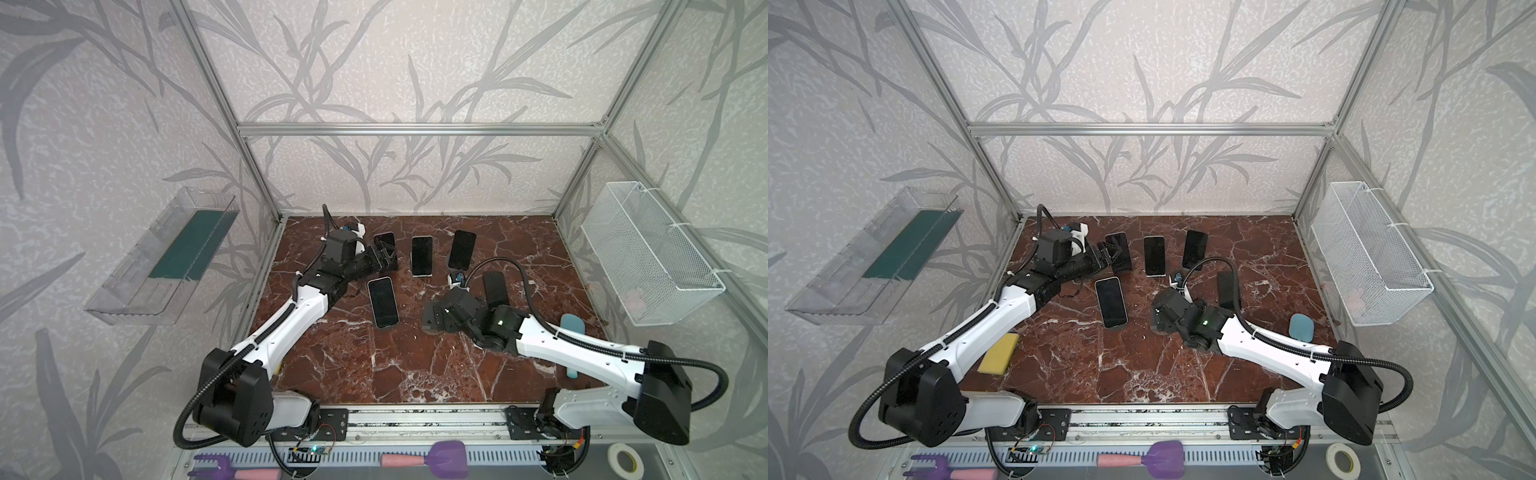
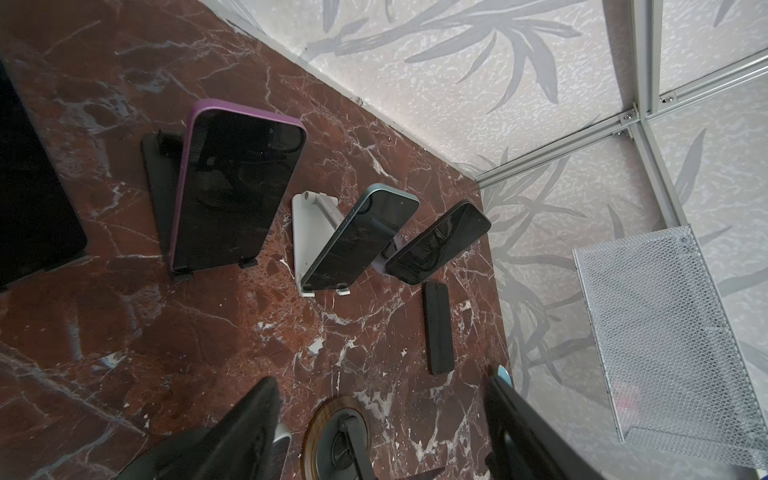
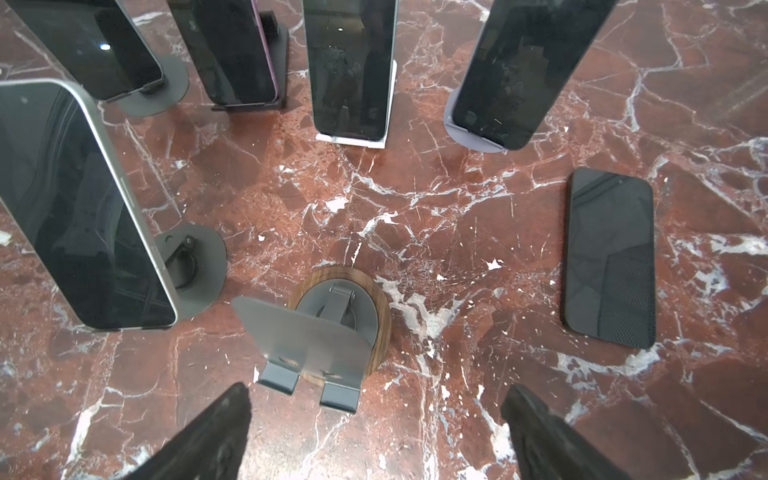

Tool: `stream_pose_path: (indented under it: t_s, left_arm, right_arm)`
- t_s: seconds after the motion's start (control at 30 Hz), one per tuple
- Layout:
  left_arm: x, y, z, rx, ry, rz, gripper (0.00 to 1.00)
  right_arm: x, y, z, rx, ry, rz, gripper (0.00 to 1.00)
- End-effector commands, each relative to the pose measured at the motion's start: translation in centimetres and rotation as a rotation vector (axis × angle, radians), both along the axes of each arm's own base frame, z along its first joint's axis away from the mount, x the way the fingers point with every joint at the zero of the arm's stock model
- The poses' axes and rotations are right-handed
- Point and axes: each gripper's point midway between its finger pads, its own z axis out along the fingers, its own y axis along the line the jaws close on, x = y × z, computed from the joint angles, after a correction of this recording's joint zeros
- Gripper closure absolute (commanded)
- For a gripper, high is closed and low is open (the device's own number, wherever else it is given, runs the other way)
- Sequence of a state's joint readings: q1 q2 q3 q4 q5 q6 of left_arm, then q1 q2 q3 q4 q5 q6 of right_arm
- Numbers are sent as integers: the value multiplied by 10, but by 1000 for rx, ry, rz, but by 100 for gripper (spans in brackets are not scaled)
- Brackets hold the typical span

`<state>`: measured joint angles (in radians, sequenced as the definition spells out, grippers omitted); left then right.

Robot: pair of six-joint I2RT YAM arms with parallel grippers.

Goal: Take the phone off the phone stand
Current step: 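Move the right gripper nearer the robot over the empty wooden-based grey stand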

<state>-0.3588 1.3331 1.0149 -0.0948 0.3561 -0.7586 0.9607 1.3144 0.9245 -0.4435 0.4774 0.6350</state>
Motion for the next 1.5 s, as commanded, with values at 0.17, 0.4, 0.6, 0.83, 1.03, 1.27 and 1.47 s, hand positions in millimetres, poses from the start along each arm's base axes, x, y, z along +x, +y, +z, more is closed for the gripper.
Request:
stream_pose_path:
  t_s: [0.17, 0.4, 0.6, 0.83, 1.03, 1.27, 1.47]
  left_arm:
    - [0, 3, 25, 59, -99, 9, 22]
    - [1, 11, 25, 109, -131, 41, 22]
    - [1, 5, 23, 79, -110, 17, 22]
    - [0, 0, 20, 42, -91, 13, 22]
    - [-1, 4, 22, 60, -105, 30, 22]
    - [0, -1, 18, 46, -88, 13, 22]
    - [-1, -4, 18, 25, -81, 5, 22]
  right_arm:
    - [5, -4, 13, 18, -54, -35, 5]
    - [5, -4, 19, 74, -118, -14, 0]
    - [8, 3, 16, 63, -106, 1, 0]
    - [10, 16, 10, 79, -84, 4, 1]
    - [11, 31, 6, 74, -99, 14, 1]
    - [24, 46, -7, 78, -84, -43, 1]
    - [37, 30, -15, 35, -108, -218, 1]
